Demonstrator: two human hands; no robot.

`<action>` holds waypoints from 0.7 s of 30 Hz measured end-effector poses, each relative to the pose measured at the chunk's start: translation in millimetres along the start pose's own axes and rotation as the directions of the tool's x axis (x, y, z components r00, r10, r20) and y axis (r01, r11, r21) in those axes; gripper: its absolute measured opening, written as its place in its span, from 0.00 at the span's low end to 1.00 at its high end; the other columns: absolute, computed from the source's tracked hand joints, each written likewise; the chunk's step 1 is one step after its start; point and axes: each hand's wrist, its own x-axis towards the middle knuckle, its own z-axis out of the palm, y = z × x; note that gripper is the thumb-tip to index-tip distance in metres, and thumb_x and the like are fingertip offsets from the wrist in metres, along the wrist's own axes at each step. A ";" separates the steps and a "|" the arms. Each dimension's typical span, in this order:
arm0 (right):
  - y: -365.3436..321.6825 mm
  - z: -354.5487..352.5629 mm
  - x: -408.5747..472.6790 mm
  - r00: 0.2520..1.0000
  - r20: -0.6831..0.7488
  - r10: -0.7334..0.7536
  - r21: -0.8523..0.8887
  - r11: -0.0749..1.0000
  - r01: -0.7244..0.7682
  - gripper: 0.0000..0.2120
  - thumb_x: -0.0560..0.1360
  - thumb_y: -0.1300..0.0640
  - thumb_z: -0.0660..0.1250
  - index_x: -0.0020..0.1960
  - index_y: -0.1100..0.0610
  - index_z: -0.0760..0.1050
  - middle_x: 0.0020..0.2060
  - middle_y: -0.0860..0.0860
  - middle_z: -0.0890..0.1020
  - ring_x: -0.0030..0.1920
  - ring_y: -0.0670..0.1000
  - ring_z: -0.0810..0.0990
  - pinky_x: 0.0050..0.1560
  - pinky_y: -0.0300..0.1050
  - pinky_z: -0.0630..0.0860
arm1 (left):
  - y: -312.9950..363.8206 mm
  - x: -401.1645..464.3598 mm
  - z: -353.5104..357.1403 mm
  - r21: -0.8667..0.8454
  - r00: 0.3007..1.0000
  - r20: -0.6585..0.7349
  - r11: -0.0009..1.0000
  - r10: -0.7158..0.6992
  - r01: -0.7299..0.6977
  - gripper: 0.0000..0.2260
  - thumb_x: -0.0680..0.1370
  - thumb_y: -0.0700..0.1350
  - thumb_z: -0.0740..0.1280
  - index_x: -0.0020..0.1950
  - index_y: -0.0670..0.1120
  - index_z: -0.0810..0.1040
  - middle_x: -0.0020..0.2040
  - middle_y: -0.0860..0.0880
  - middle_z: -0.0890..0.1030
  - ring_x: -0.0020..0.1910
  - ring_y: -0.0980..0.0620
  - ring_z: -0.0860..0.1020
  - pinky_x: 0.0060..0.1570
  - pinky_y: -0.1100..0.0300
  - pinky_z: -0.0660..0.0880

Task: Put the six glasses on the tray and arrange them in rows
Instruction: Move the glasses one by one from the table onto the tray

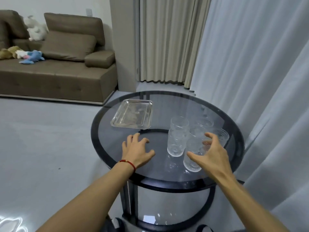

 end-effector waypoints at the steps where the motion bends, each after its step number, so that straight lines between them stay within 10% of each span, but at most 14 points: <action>1: -6.7 -8.3 3.0 1.000 -0.008 -0.022 -0.002 1.000 0.022 0.43 0.61 0.41 0.81 0.70 0.49 0.66 0.59 0.51 0.80 0.56 0.51 0.79 0.56 0.50 0.78 | -7.1 5.1 0.6 0.034 1.000 -0.001 0.999 -0.016 0.016 0.26 0.72 0.63 0.63 0.68 0.55 0.73 0.77 0.45 0.62 0.75 0.41 0.57 0.72 0.39 0.58; 9: -118.0 -3.3 81.3 0.993 -0.026 -0.116 0.245 0.962 0.119 0.38 0.59 0.32 0.76 0.64 0.38 0.67 0.50 0.38 0.78 0.51 0.36 0.77 0.42 0.33 0.70 | -47.8 36.4 15.7 0.078 0.979 -0.059 0.976 -0.197 0.201 0.37 0.74 0.67 0.58 0.77 0.48 0.59 0.80 0.39 0.53 0.79 0.35 0.49 0.74 0.31 0.48; 21: -179.5 228.7 250.1 0.986 0.156 -0.052 0.163 0.986 0.027 0.43 0.65 0.49 0.80 0.72 0.55 0.62 0.65 0.57 0.74 0.62 0.58 0.74 0.60 0.52 0.74 | -94.3 71.0 18.9 0.085 0.949 -0.106 0.948 -0.296 0.305 0.40 0.77 0.68 0.48 0.82 0.47 0.45 0.82 0.37 0.50 0.81 0.37 0.46 0.75 0.33 0.43</action>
